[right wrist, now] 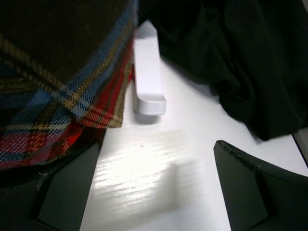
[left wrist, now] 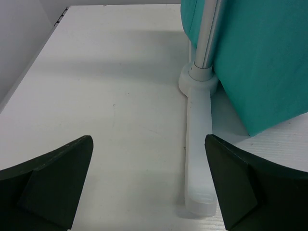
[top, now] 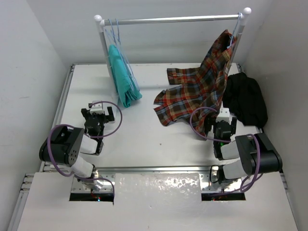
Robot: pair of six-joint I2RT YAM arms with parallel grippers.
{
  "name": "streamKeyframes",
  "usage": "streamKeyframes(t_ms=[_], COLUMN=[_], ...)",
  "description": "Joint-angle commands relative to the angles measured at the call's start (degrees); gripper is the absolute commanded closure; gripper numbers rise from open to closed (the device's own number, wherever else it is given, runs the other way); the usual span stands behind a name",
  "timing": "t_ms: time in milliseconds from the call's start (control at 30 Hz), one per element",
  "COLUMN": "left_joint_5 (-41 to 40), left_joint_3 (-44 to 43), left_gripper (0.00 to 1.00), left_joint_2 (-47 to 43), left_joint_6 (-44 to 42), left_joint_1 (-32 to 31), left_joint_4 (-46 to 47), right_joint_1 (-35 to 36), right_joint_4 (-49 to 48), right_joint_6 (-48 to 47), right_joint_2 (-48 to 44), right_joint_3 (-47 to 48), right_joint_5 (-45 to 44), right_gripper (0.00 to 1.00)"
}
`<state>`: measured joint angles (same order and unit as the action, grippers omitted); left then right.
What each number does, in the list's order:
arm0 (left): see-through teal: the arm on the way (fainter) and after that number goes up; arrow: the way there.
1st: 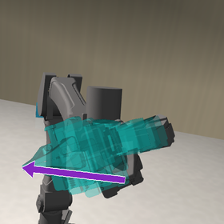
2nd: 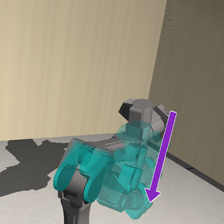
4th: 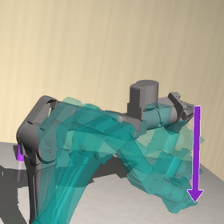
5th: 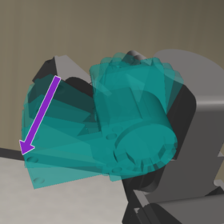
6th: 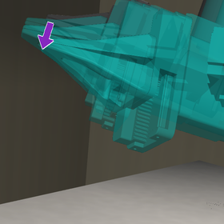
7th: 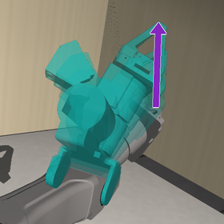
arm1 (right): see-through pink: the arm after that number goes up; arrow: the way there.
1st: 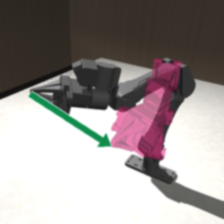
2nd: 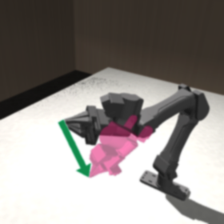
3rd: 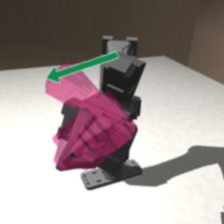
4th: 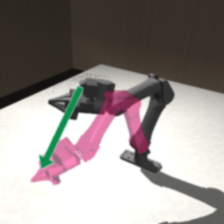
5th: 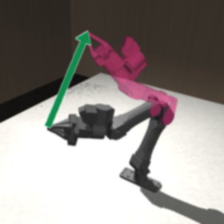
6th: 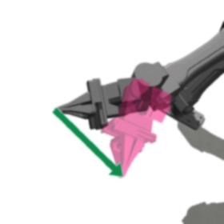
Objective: Place the shirt on the hanger
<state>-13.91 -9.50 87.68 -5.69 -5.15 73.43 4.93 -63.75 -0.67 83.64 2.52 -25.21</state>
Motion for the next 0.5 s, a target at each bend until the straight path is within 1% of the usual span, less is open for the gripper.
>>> streamKeyframes(t_ms=[0,33,67,100,133,167,233,367,400,467], left_joint_5=[-0.1,-0.1,-0.1,-0.1,-0.1,-0.1,-0.1,-0.1,0.0,0.0], left_joint_3=[-1.0,-1.0,-1.0,-0.9,-1.0,-1.0,-1.1,-1.0,-1.1,-1.0], left_gripper=[0.00,0.00,0.00,0.00,0.00,0.00,0.00,0.00,0.00,0.00], left_joint_2=[-0.6,-0.7,-0.7,-0.6,-0.7,-0.7,-0.6,-0.8,-0.7,-0.8], left_joint_6=[1.0,0.9,0.9,0.9,0.9,0.9,0.9,0.9,1.0,1.0], left_joint_1=[0.8,0.8,0.8,0.8,0.8,0.8,0.8,0.8,0.8,0.8], left_joint_4=[2.9,2.8,2.8,2.9,2.9,2.9,2.7,2.6,2.6,2.7], right_joint_1=[-0.5,-0.4,-0.5,-0.6,-0.7,-0.8,-0.8,-1.3,-2.5,-4.4], right_joint_4=[1.0,6.2,12.3,25.5,30.5,38.0,42.2,43.9,47.4,51.7], right_joint_6=[1.8,2.5,3.6,5.1,4.6,2.9,1.3,-2.2,-1.9,1.1], right_joint_2=[-2.5,-3.7,-8.0,-10.0,-11.5,-13.9,-16.4,-24.1,-26.4,-27.6], right_joint_3=[1.3,2.3,6.6,9.8,12.8,17.9,21.5,20.0,20.3,22.6], right_joint_5=[-4.0,-5.2,-7.7,-9.8,-11.0,-12.2,-12.6,-13.8,-12.7,-11.1], right_gripper=[0.01,0.01,0.01,0.01,0.01,0.01,0.01,0.01,0.01,0.01])
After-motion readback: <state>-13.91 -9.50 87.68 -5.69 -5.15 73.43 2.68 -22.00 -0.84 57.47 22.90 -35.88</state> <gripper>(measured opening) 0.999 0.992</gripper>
